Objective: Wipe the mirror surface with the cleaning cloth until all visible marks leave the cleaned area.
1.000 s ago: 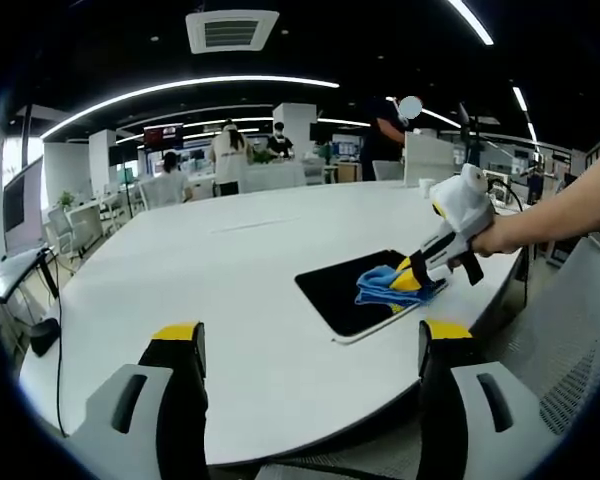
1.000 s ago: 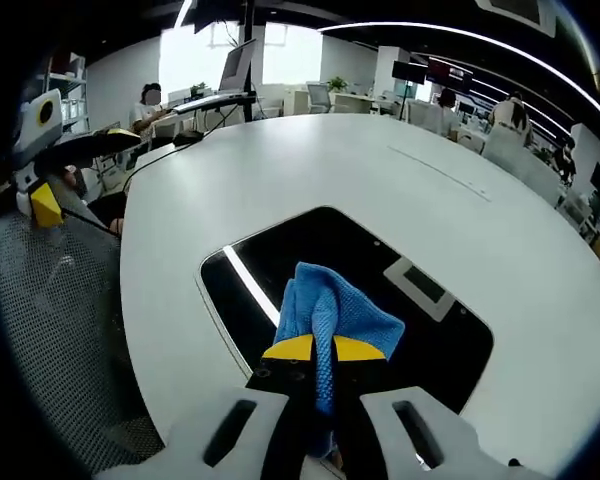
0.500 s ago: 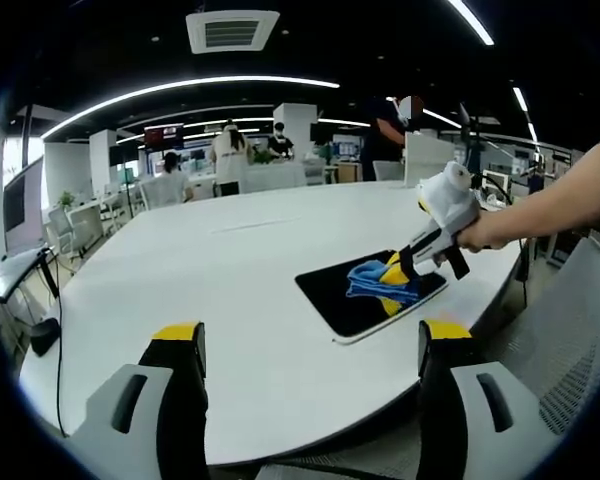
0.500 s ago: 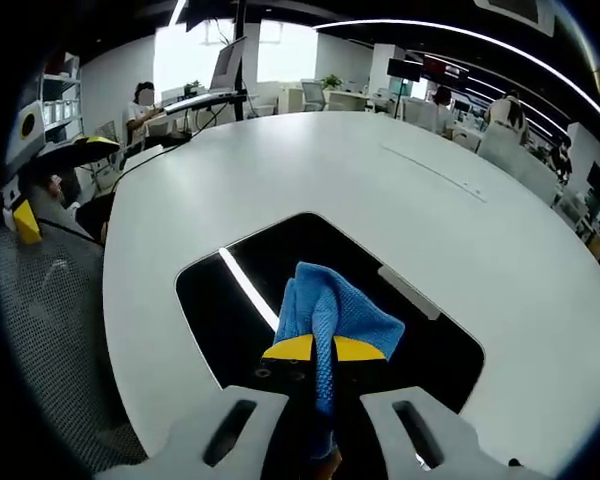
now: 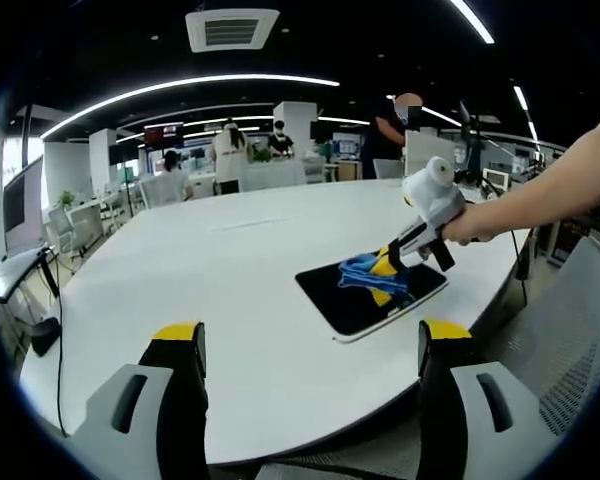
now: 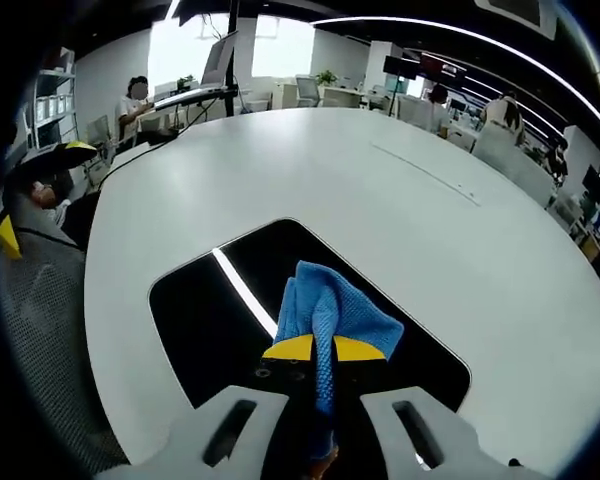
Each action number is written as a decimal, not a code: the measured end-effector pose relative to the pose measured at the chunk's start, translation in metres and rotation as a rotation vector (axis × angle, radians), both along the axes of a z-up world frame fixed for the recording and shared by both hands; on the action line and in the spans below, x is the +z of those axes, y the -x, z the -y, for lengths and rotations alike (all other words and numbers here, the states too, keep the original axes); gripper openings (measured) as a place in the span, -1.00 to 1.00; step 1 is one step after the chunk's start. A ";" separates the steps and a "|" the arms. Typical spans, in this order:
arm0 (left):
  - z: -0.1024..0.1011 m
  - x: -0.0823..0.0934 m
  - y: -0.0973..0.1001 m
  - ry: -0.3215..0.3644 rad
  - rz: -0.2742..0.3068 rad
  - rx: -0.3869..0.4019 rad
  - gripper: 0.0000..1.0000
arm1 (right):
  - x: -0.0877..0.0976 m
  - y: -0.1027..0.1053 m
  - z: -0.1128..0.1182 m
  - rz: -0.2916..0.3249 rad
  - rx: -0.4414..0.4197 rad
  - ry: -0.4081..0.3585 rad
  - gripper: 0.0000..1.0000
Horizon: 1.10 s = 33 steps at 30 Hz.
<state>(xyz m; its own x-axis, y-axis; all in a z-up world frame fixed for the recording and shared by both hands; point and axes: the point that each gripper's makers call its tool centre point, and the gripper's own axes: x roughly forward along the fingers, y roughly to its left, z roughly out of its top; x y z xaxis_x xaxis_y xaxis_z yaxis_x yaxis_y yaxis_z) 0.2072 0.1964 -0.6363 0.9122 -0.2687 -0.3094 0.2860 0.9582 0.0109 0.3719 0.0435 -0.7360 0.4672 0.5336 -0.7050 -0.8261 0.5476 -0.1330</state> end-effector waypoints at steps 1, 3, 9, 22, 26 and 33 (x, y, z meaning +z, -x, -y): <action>0.000 0.000 0.000 0.000 0.000 0.000 0.71 | 0.000 -0.001 0.000 0.000 0.000 0.002 -1.00; 0.000 0.000 0.000 -0.001 -0.001 0.001 0.71 | 0.000 -0.004 0.000 0.002 0.000 0.008 -1.00; 0.001 -0.002 0.000 -0.004 -0.009 -0.001 0.71 | -0.001 -0.015 0.001 0.006 -0.003 0.025 -1.00; 0.003 -0.004 0.000 -0.006 -0.016 -0.002 0.71 | -0.002 -0.036 0.000 0.016 -0.030 0.055 -1.00; 0.003 -0.005 0.000 -0.007 -0.016 -0.002 0.71 | -0.002 -0.041 0.000 0.018 -0.033 0.061 -1.00; 0.004 -0.006 0.000 -0.007 -0.016 -0.001 0.71 | -0.001 -0.045 0.000 0.025 -0.049 0.067 -1.00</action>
<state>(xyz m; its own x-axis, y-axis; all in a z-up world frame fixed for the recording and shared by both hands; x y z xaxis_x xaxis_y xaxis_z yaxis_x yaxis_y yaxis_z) 0.2074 0.1928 -0.6419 0.9068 -0.2673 -0.3259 0.2868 0.9579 0.0125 0.4167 0.0434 -0.7372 0.5095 0.4615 -0.7263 -0.7946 0.5762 -0.1912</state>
